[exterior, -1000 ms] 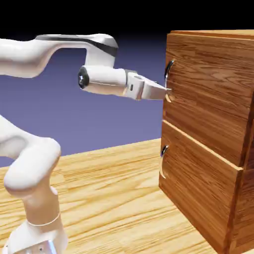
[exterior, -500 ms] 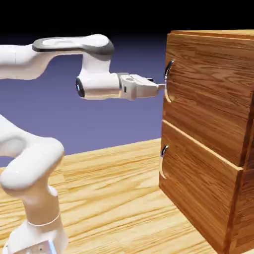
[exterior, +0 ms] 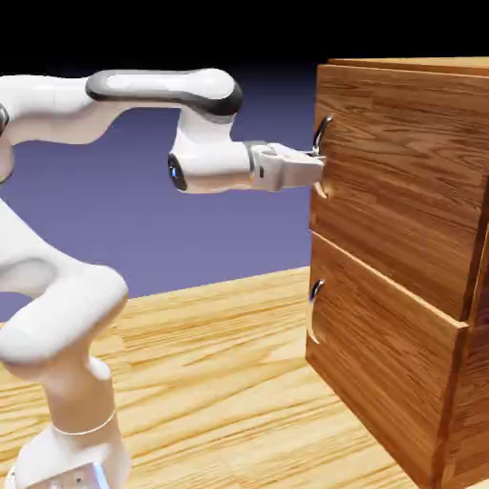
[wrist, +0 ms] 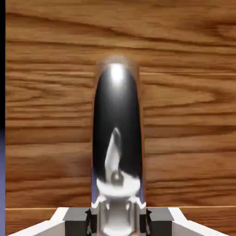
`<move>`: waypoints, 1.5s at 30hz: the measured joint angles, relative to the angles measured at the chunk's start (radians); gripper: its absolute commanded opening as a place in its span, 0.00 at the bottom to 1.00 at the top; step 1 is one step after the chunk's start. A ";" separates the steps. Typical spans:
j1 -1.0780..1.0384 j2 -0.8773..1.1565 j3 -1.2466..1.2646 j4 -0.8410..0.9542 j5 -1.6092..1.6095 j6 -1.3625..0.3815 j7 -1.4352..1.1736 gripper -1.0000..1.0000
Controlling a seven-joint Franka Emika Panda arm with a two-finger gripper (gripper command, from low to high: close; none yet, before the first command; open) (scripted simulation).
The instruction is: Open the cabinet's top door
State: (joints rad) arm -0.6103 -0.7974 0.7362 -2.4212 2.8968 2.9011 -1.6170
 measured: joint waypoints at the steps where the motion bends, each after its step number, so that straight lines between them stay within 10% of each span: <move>1: 0.036 0.005 -0.032 -0.011 0.001 -0.001 -0.023 0.00; 32: 1.144 -0.493 -0.948 -0.418 -0.947 0.269 0.247 0.00; 45: 1.000 -0.625 -0.935 -0.575 -1.487 0.103 0.800 0.00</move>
State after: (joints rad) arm 0.3898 -1.4226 -0.1989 -2.9966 1.4103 3.0041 -0.8168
